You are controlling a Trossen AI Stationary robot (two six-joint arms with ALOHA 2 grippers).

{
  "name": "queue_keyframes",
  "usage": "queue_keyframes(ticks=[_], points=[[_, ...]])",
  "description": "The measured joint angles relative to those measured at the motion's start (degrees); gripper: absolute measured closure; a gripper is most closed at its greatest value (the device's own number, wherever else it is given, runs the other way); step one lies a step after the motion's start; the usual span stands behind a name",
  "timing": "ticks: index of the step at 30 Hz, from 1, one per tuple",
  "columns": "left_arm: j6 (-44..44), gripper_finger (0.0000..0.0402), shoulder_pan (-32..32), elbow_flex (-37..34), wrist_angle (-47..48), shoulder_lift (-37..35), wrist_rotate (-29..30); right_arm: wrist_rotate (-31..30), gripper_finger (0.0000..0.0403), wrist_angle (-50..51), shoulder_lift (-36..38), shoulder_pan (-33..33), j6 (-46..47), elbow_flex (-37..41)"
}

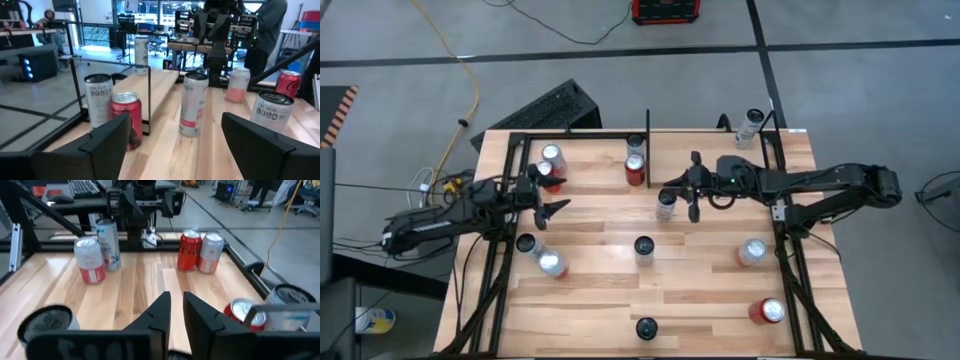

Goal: Place canned beverage on shelf
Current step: Put the black pink soda can on the shelf

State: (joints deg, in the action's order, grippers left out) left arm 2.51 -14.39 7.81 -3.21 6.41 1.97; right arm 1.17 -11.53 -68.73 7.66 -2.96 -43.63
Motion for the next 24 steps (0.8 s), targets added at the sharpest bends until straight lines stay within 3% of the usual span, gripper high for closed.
queue_keyframes(ticks=[6, 16, 24], points=[[2.7, 0.0102, 0.0, -3.3, -1.1, -0.3, 0.0, -0.1, 0.0285, 1.1, -0.2, 0.0, 2.8, -0.2], [4.2, 0.0102, 0.0, -4.7, 1.3, -0.1, -0.6, -3.5, 0.0164, 4.1, -3.4, -0.1, 4.8, -0.1], [7.2, 0.0102, 0.0, -4.7, 3.0, 0.0, -0.1, -3.0, 0.0147, 6.4, -3.4, -1.6, 4.7, -0.2]])
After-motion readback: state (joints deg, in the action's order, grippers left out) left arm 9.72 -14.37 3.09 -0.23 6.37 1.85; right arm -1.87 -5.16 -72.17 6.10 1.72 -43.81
